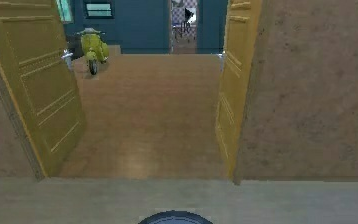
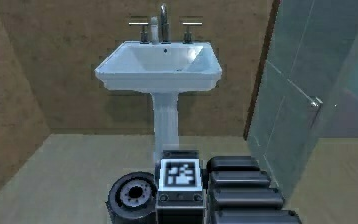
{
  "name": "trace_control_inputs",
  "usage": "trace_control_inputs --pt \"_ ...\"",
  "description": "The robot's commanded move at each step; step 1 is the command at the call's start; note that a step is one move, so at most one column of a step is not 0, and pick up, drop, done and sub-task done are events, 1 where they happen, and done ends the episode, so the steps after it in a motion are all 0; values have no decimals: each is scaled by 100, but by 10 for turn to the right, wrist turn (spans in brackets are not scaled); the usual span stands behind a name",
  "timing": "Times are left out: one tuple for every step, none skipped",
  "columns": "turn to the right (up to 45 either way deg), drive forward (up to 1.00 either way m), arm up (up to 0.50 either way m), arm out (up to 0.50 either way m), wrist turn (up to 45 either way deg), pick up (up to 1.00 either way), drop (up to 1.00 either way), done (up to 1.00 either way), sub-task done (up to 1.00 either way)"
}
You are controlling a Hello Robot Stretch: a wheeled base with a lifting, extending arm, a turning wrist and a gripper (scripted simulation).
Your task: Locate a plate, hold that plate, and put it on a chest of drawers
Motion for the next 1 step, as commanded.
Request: trace_control_inputs --pt "0 100 0 0 0 0 0 0 0"
